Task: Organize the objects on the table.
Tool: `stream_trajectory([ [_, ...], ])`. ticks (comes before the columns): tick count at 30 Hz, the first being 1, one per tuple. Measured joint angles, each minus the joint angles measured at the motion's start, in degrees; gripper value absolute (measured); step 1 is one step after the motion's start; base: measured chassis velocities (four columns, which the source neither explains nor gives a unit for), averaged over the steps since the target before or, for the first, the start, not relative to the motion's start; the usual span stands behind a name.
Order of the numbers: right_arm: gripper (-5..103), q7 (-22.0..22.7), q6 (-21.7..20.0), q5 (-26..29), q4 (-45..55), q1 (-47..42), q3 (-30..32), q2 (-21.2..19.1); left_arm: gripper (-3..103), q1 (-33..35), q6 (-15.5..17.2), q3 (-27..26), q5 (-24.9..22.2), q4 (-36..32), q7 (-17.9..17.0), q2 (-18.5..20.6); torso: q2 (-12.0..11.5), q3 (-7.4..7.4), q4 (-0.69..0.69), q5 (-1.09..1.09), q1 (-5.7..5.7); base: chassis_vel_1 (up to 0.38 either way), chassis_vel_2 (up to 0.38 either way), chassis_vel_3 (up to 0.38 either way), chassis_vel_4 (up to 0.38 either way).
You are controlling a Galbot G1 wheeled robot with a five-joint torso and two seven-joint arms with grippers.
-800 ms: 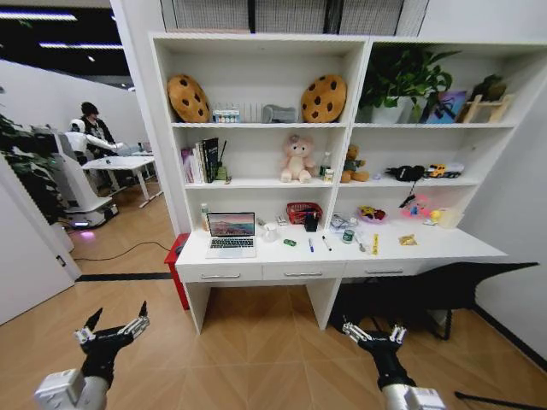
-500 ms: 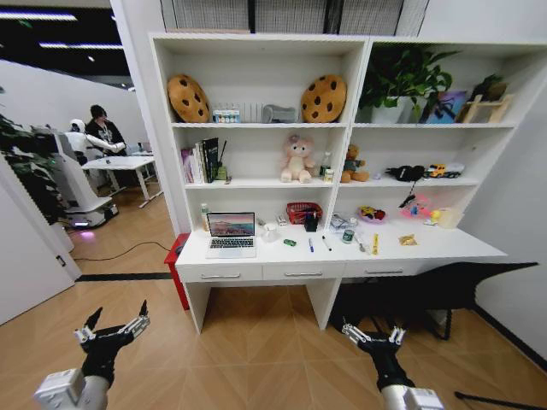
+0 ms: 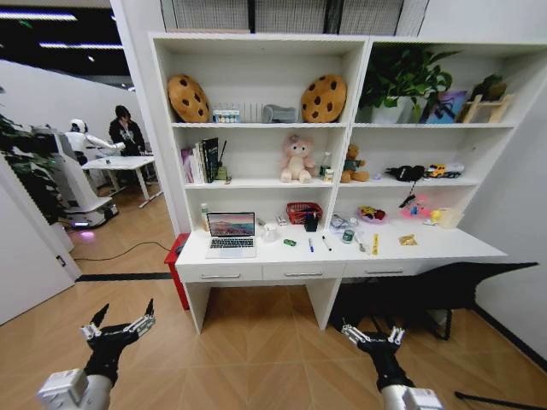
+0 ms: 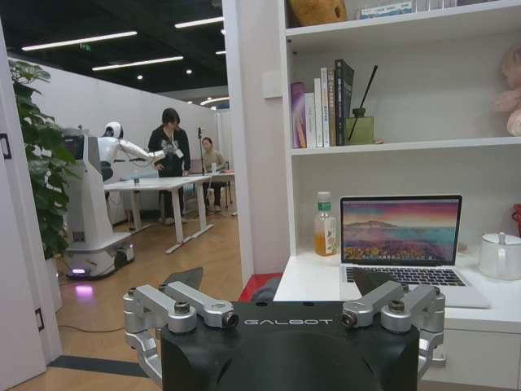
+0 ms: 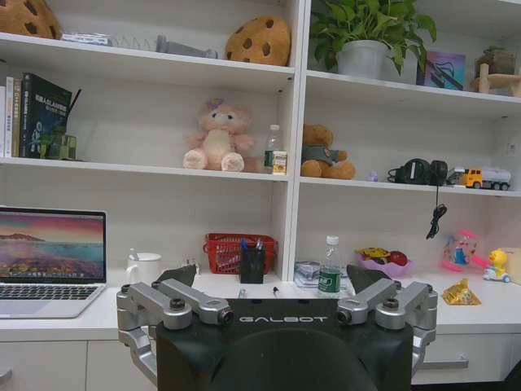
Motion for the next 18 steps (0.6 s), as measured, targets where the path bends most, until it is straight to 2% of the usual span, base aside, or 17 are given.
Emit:
stream_trajectory([
  [5,100,0.06,0.20,-0.05,0.22,-0.70,0.05,0.10,100,0.78,-0.56,0.67,1.92,0.00,1.03,-0.41,0.00,0.00,0.00,0.00,0.00,0.000,0.000,0.000,0.000],
  [10,100,-0.57,0.36,-0.12,0.51,-0.88,0.17,0.26,100,0.51,-0.64,0.42,1.62,0.00,1.07,0.48,0.00,0.00,-0.01,0.00,0.00,0.000,0.000,0.000,0.000],
  [18,100,-0.81,1.17,-0.47,0.14,-0.88,0.46,0.23,100,0.43,-0.82,0.66,1.83,0.00,1.13,0.48,0.01,0.00,0.00,0.00,-0.01,-0.087,0.096,0.095,-0.094],
])
